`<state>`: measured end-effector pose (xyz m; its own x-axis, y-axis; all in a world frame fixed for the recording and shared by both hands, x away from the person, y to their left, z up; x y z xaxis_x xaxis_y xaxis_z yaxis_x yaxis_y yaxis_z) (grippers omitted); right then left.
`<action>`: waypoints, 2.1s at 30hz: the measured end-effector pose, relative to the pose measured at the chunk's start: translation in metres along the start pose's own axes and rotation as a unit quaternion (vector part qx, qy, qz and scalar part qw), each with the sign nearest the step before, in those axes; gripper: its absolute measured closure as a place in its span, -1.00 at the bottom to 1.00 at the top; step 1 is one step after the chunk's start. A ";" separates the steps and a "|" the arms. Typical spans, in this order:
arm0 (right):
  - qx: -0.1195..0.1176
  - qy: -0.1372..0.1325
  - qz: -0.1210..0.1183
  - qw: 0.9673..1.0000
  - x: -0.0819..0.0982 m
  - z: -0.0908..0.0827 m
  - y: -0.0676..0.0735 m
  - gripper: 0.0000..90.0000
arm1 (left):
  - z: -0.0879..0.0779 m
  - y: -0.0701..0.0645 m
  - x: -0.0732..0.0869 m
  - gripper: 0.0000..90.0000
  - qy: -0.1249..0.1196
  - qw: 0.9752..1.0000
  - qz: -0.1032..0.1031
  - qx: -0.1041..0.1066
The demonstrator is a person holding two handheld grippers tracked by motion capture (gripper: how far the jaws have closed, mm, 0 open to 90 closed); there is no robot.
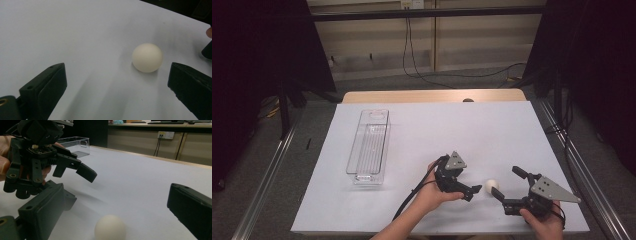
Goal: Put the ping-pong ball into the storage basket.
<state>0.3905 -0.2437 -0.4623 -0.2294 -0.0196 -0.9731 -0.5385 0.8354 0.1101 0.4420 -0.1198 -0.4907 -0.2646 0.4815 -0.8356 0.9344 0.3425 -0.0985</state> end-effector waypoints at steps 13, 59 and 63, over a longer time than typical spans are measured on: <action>0.000 0.001 0.004 1.000 0.000 0.000 0.000 -0.97 | 0.004 -0.003 -0.003 -0.92 0.006 1.000 0.005 0.003; 0.002 -0.001 0.003 1.000 0.000 0.000 -0.001 -0.97 | 0.027 -0.016 -0.006 -0.54 0.011 0.999 0.026 0.032; 0.005 -0.002 0.002 1.000 0.000 0.000 -0.002 -0.97 | 0.028 -0.018 -0.006 -0.54 0.012 0.999 0.025 0.037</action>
<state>0.3917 -0.2451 -0.4621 -0.2292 -0.0142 -0.9733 -0.5297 0.8407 0.1124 0.4339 -0.1514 -0.4990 -0.2213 0.5161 -0.8274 0.9614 0.2575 -0.0965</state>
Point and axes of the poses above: each handheld gripper's, and its own axes: z roughly forward along the jaws, x roughly out of its underside, y roughly to its left, the point moved 9 cm from there along z, roughly forward along the jaws, and after that the axes turned 4 degrees about z, right-handed, at the moved point
